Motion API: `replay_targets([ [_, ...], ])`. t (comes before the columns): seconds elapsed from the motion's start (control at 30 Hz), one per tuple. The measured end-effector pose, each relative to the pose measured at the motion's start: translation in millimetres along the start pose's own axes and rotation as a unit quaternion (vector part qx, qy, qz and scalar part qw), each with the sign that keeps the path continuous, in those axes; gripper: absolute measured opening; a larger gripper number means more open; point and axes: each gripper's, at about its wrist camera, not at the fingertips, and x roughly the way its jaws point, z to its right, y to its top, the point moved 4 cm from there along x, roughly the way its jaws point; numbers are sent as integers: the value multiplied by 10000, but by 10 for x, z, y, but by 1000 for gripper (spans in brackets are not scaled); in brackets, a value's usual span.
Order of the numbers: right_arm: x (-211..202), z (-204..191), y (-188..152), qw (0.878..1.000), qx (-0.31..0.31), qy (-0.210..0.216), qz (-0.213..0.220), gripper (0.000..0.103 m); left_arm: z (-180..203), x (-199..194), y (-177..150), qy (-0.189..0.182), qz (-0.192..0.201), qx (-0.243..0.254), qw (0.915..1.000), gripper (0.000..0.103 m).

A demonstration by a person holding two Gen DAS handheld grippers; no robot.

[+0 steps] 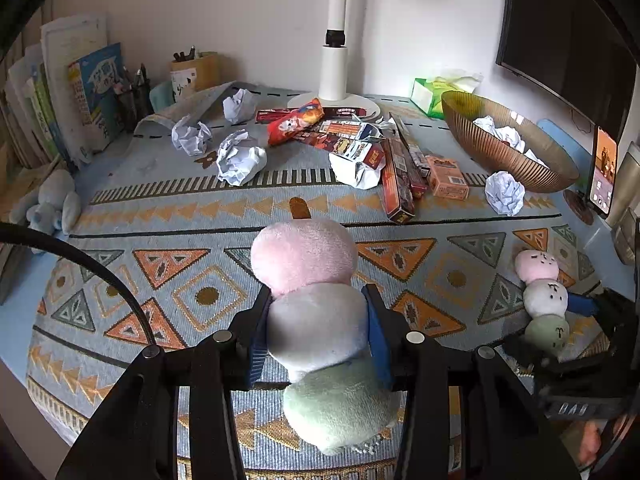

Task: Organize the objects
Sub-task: 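Carry both plush stacks to the brown bowl and open both tools inside it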

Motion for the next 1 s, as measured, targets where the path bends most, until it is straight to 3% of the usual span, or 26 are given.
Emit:
replay_targets([
  [0.13, -11, -42, -59, 9992, 362, -178, 21, 98, 17, 42, -28, -11, -52, 33, 10000, 40],
  [0.27, -33, 40, -38, 9961, 880, -32, 37, 98, 22, 85, -52, -29, -103, 52, 9999, 40],
  [0.33, -48, 76, -25, 9935, 1138, 30, 99, 88, 25, 105, -61, -76, -161, 48, 9998, 40],
  [0.37, -70, 97, -19, 9929, 1176, -50, 160, 65, 37, 108, -64, -137, -175, 57, 9997, 40],
  [0.4, -88, 94, -13, 9931, 1139, -220, 191, 59, 41, 107, -62, -169, -168, 67, 9997, 40],
  [0.53, -92, 83, 2, 9933, 1060, -343, 296, 57, 76, 143, -69, -108, -198, 139, 9996, 40],
  [0.87, -78, 75, 54, 9965, 819, -57, 173, 56, 129, 57, 66, -192, -60, 157, 9997, 40],
  [1.0, -112, 136, 111, 9952, 859, 472, 26, 56, 196, -128, 294, 10, 244, 424, 9988, 40],
])
